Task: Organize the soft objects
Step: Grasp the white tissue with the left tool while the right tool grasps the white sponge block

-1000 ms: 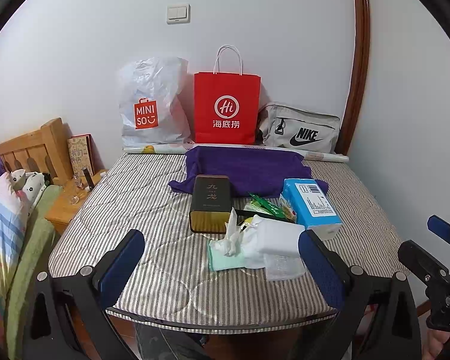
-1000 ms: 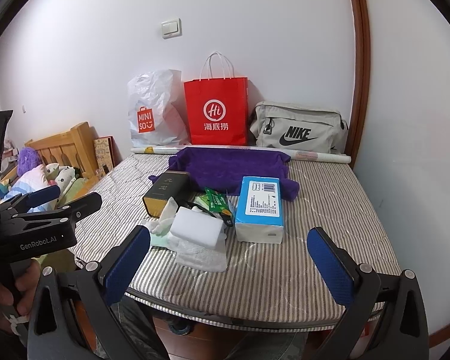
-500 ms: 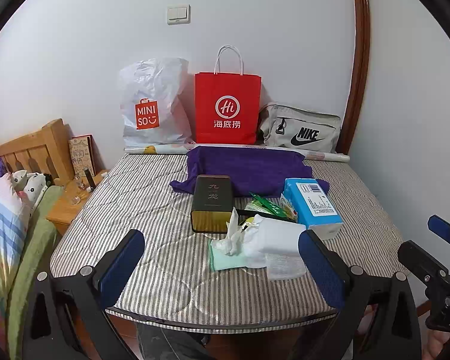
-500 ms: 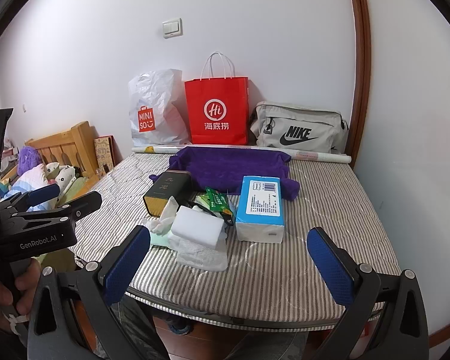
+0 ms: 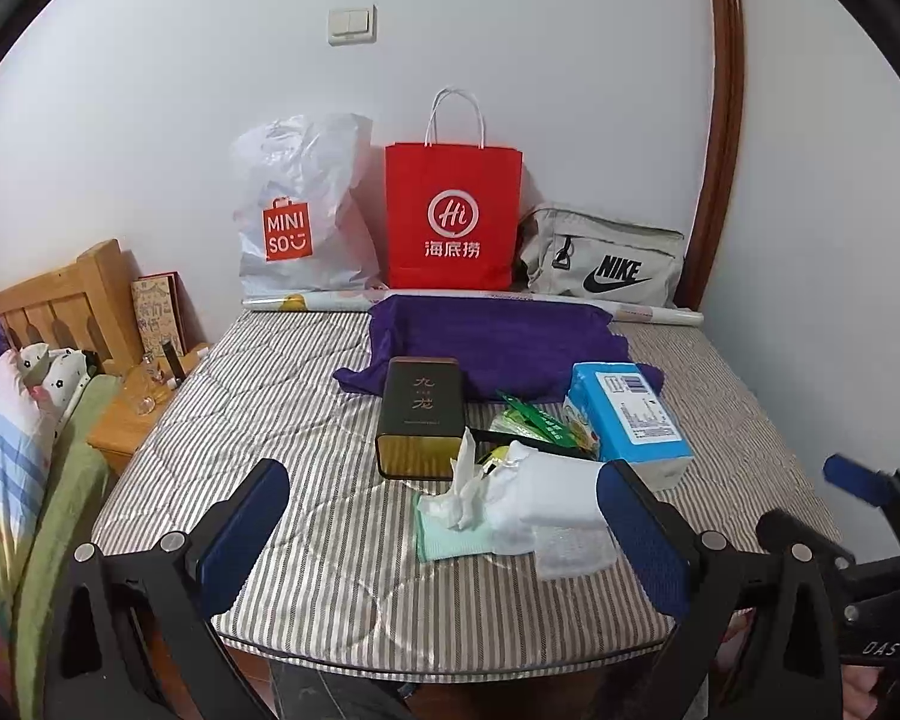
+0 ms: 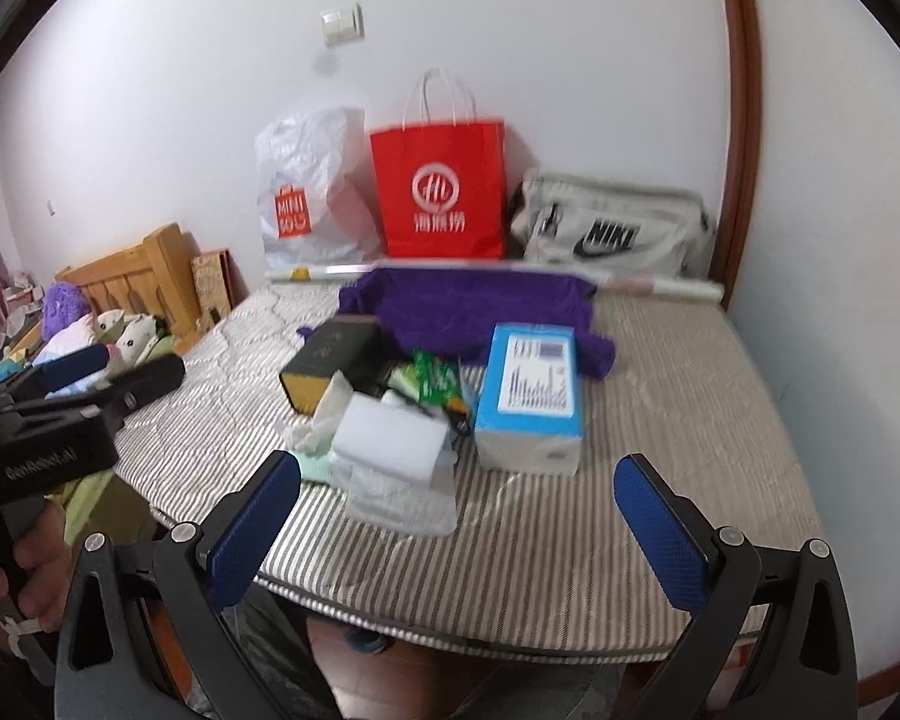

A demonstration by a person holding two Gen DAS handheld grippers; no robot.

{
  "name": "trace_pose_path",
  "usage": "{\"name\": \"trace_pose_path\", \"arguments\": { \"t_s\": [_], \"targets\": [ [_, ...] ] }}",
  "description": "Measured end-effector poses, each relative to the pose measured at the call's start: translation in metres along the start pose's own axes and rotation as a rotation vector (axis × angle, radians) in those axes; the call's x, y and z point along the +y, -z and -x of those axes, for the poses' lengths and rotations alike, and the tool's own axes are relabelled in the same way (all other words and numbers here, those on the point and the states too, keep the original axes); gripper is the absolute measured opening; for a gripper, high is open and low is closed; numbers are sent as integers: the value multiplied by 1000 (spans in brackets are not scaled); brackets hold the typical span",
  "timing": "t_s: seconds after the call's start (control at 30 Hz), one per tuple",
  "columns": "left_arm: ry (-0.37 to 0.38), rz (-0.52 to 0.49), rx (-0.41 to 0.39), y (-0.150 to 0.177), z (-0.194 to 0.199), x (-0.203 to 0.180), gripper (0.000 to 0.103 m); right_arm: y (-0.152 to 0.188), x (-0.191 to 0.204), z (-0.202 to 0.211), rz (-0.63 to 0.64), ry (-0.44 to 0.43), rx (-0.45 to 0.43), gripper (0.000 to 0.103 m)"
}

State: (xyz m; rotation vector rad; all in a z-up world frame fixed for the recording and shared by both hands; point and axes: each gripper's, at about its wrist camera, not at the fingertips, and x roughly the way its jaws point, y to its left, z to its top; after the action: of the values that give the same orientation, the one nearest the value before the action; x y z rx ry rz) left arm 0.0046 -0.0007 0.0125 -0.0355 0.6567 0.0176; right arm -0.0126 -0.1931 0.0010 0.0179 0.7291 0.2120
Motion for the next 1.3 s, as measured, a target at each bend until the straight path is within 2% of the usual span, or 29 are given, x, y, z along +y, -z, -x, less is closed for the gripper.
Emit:
{"name": "trace_pose_path", "arguments": {
  "t_s": [0.2, 0.33, 0.6, 0.77, 1.03, 1.23, 1.27, 1.3],
  "targets": [
    [-7, 5, 74, 7, -41, 8, 103, 9, -8, -30, -14, -31, 7, 103],
    [-17, 21, 131, 19, -70, 18, 103, 10, -8, -47, -7, -89, 1, 103],
    [-33, 68, 214, 40, -114, 47, 103, 13, 7, -105, -40, -180, 114, 103],
    [-13, 79, 230, 48, -131, 59, 103, 12, 16, -137, -87, -187, 172, 103],
    [37, 90, 259, 59, -149, 70, 103, 7, 20, -161, -175, -215, 226, 103],
    [119, 63, 234, 62, -149, 68, 103, 3, 34, -177, -167, -184, 253, 103],
    [131, 59, 233, 61, -149, 67, 103, 4, 34, -178, -167, -180, 242, 98],
    [142, 54, 226, 61, -149, 66, 103, 4, 34, -179, -163, -180, 235, 88]
  ]
}}
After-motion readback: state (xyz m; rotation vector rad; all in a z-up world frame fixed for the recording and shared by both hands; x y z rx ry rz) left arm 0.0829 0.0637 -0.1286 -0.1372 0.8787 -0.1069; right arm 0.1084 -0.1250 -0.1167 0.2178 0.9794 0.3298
